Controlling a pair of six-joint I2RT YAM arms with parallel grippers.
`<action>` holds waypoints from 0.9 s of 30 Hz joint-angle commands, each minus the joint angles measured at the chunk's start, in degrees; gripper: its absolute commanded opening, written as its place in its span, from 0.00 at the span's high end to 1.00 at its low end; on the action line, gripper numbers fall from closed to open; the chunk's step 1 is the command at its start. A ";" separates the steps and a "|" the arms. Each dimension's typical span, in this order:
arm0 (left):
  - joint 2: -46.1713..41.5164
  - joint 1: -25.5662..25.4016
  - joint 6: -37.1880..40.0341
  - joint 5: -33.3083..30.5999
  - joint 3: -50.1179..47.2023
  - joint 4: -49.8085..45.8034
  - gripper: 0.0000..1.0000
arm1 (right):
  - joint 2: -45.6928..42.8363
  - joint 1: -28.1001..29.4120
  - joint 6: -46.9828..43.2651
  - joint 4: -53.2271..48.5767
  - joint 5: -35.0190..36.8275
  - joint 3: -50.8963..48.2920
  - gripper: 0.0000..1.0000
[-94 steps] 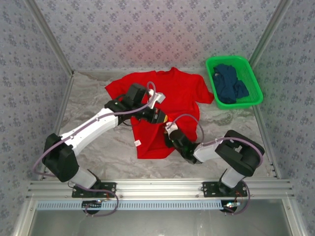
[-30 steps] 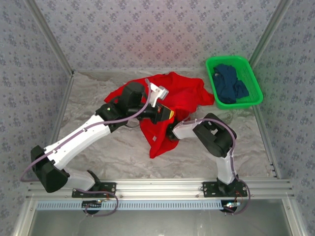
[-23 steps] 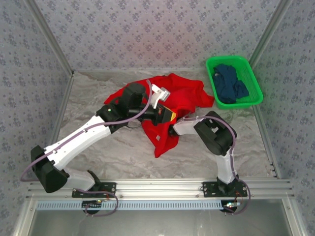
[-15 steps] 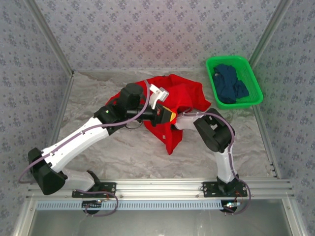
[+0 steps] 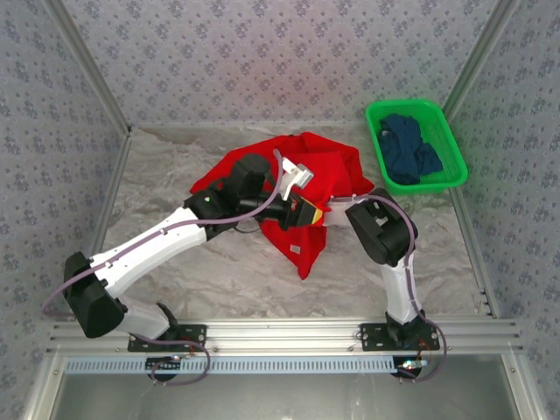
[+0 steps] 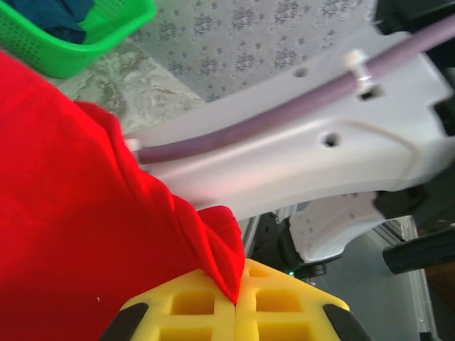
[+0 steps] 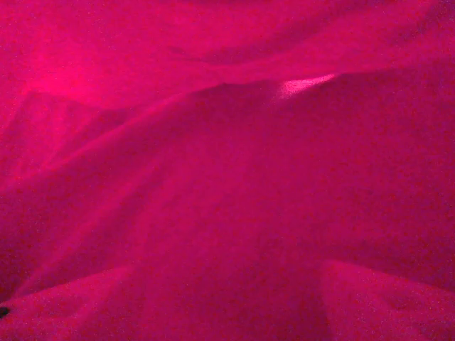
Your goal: Fold the inside-out t-shirt
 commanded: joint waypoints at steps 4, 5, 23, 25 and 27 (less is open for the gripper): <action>-2.41 -0.81 -2.10 5.06 0.39 2.97 1.00 | 2.37 -1.20 7.97 -3.58 0.26 6.24 0.23; -2.97 -0.77 -2.52 5.45 0.40 2.97 1.00 | 2.73 -1.20 8.00 -4.78 0.45 7.28 0.23; -7.76 -6.39 -0.31 6.32 3.28 1.52 1.00 | 4.69 -0.95 9.63 -25.65 5.01 13.97 0.20; -8.34 -6.39 -0.09 6.19 3.59 1.55 1.00 | 4.17 -0.25 9.58 -27.82 5.16 12.90 0.19; -8.80 -6.39 0.26 5.35 3.64 1.39 1.00 | 3.95 0.13 9.59 -30.19 5.40 12.51 0.19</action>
